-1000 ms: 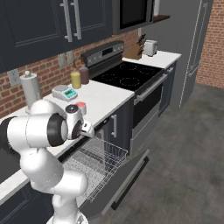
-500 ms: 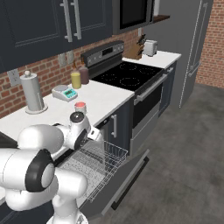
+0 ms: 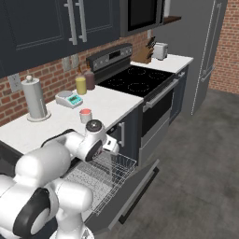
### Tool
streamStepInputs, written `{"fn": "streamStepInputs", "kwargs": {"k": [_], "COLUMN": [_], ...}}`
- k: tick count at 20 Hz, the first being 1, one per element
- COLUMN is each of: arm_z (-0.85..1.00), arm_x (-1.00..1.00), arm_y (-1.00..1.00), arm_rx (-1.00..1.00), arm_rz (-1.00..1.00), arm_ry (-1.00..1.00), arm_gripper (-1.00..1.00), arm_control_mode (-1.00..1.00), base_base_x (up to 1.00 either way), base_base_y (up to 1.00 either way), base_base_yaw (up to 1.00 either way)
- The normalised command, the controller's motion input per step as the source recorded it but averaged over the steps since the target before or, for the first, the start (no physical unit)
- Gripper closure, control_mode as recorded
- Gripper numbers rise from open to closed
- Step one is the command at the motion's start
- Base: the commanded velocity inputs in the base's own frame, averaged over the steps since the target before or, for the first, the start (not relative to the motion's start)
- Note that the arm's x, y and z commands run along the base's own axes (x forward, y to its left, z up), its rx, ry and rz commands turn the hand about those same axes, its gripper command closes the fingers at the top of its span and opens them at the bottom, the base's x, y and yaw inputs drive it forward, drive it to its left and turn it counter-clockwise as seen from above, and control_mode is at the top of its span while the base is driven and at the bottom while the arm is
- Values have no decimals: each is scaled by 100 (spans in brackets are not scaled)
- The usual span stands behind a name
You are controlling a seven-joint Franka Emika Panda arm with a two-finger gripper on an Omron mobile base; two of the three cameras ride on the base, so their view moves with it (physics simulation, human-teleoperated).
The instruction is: Pick up the cup and bowl from the counter, place them in the dishwasher, and close the dishwasher door.
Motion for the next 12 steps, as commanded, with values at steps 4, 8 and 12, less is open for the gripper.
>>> {"fn": "streamStepInputs", "kwargs": {"k": [4,8,12], "arm_z": [-2,-18,-19], "arm_x": [-1,0,0], "arm_y": [-24,-30,-9], "arm_rx": [-2,-3,-5], "arm_rz": [28,33,36], "arm_ry": [0,0,0], "arm_gripper": [100,100,100], "arm_control_mode": [-100,-100,-100], "base_base_x": [0,0,0], "base_base_y": [0,0,0], "base_base_yaw": [0,0,0]}}
